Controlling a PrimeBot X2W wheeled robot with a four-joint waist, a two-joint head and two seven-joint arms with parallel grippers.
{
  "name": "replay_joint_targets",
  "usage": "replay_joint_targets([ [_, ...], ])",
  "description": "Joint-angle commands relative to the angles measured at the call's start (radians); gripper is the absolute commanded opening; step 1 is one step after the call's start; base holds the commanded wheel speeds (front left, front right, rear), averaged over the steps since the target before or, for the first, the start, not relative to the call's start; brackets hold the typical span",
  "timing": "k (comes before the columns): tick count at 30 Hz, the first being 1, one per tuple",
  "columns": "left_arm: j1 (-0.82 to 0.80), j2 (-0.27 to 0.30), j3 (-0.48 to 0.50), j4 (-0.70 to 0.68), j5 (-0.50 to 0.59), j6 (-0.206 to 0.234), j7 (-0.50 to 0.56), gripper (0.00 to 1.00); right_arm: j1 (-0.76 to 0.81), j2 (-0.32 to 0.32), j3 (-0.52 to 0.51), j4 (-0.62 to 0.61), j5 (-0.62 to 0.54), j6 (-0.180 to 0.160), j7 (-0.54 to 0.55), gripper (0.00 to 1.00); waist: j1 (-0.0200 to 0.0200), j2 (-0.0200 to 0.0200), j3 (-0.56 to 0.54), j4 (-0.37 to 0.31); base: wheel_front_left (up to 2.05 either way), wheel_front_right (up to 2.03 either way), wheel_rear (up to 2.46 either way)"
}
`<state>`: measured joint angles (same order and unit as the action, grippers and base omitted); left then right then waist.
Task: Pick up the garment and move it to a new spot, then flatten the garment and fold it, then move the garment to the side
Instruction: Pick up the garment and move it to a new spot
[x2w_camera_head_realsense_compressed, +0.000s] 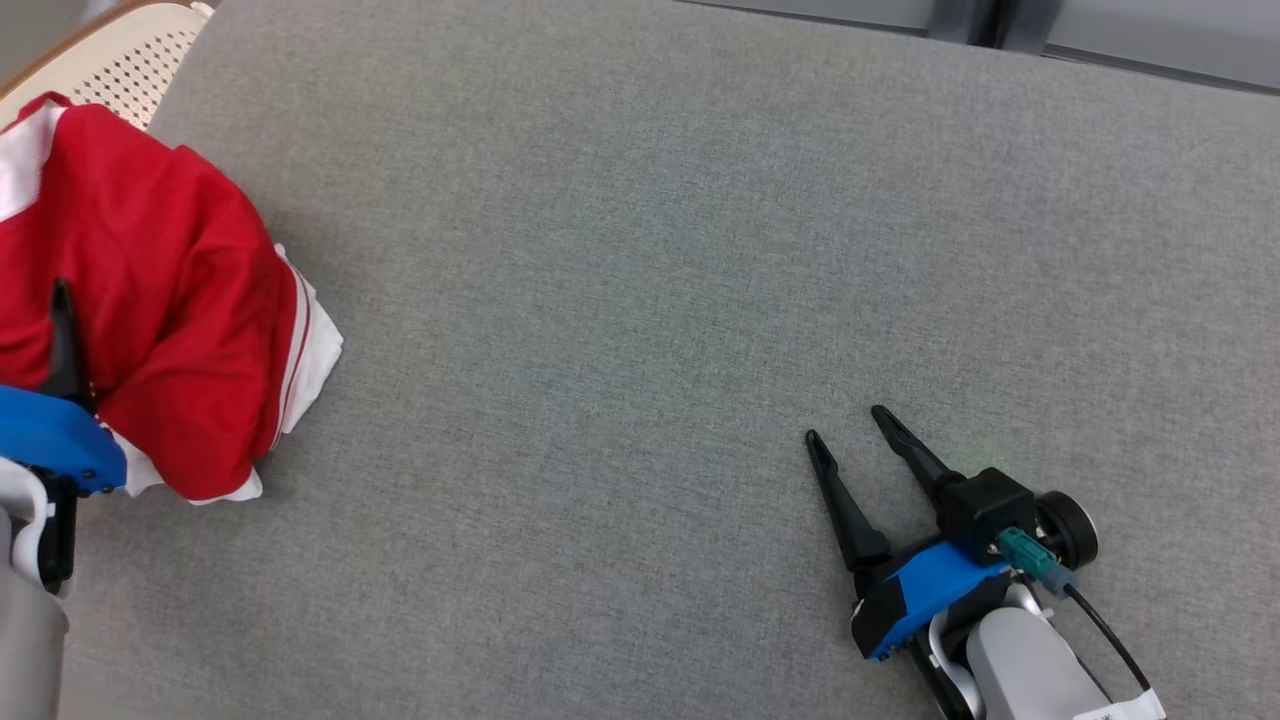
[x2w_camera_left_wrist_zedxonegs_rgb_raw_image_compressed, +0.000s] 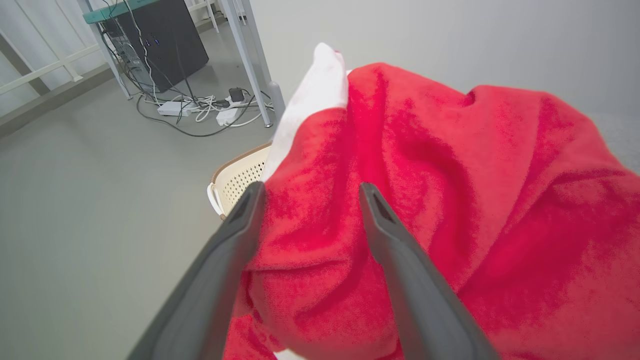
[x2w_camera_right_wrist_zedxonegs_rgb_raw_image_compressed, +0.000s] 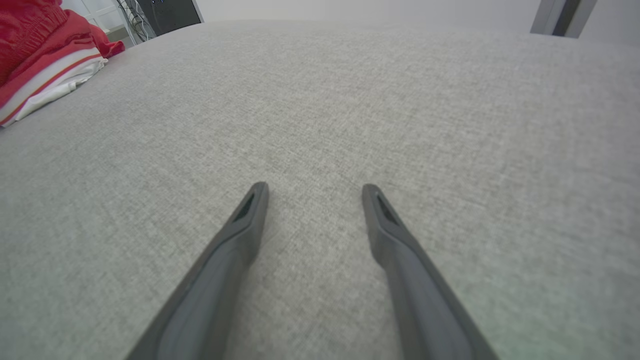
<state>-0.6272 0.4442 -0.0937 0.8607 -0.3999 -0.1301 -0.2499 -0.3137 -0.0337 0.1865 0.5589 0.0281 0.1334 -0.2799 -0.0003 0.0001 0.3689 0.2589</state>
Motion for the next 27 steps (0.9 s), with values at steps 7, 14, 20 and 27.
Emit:
replay_joint_targets([
  [7,-0.063,-0.007,-0.028,0.176,-0.087,0.0,0.027,0.0,0.024,-0.047,-0.031,0.087,0.012,-0.005,0.03,1.0,0.0003,-0.0001,0.013,-0.024,0.0,0.0,0.0],
  [14,-0.09,0.022,-0.101,0.131,-0.091,0.0,-0.011,0.0,0.049,-0.038,-0.028,0.076,0.028,-0.005,0.024,1.0,0.0003,-0.0001,-0.044,-0.02,0.0,0.0,0.0],
  [20,-0.125,0.032,-0.138,-0.124,-0.05,0.0,-0.016,0.0,0.064,-0.021,-0.005,0.055,0.069,-0.003,0.019,1.0,0.0003,-0.0001,-0.132,-0.032,0.0,0.0,0.0],
  [27,-0.14,0.02,-0.232,-0.387,-0.009,0.0,-0.015,0.0,0.112,-0.02,0.033,0.034,0.144,-0.003,0.015,1.0,0.0003,-0.0001,-0.236,-0.134,0.0,0.0,0.0],
])
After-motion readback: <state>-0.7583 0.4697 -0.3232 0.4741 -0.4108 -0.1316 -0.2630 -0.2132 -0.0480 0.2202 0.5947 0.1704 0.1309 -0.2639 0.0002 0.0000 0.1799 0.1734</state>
